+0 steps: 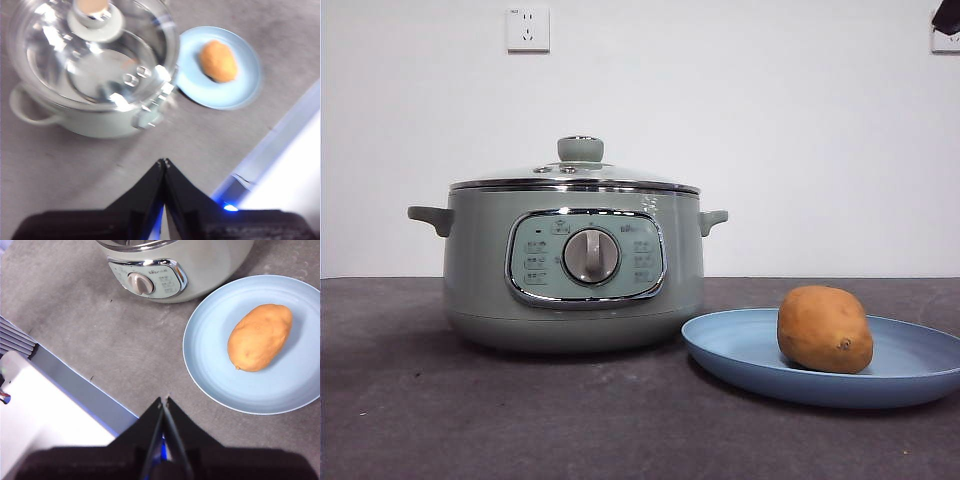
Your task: Take the potato out from the steamer,put the potato on the plate,close the lid
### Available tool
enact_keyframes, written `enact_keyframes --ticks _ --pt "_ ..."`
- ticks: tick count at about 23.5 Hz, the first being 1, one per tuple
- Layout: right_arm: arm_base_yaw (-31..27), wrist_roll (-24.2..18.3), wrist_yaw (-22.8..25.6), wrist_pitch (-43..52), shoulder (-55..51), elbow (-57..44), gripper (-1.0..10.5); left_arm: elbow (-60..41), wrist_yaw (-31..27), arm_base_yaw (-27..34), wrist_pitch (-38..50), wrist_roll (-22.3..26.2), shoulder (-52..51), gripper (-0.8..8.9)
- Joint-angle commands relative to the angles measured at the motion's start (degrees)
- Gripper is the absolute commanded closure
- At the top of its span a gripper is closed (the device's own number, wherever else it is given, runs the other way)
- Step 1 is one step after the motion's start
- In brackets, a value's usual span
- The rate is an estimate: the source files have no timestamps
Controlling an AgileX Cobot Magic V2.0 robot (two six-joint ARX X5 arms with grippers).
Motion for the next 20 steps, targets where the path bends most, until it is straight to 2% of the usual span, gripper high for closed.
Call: enact_keyframes --ticks 1,4,8,12,14,16,20 --pt "0.1 0.3 0.2 0.1 -0.1 0.0 9.5 0.0 -1.5 -0.1 2.5 0.6 0.0 8.17" --pt "0.1 0.3 0.2 0.1 -0.1 0.0 9.5 0.0 -4.2 0.6 5.3 1.7 -0.5 8.17" --pt "0.1 0.3 0.2 0.1 -0.1 0.0 9.5 -4.0 -4.1 8.2 27.6 1.7 -6.5 8.17" --pt "0.1 0.3 0.2 0.1 -0.1 0.0 9.5 -24.3 -4.5 17.4 58.0 1.6 -18.9 8.17" --pt "0.1 0.3 0.2 0.1 -0.1 0.0 9.5 -35.9 -4.7 21.1 68.5 1.6 -25.5 8.17" --pt "0.1 0.3 0.2 0.1 -0.1 0.0 9.5 -43.2 -6.1 23.2 72.3 1.6 -30.2 8.17" --pt "0.1 0.3 0.2 0.1 -0.1 0.0 9.5 -54.9 -10.8 25.2 73.2 1.5 -38.1 8.17"
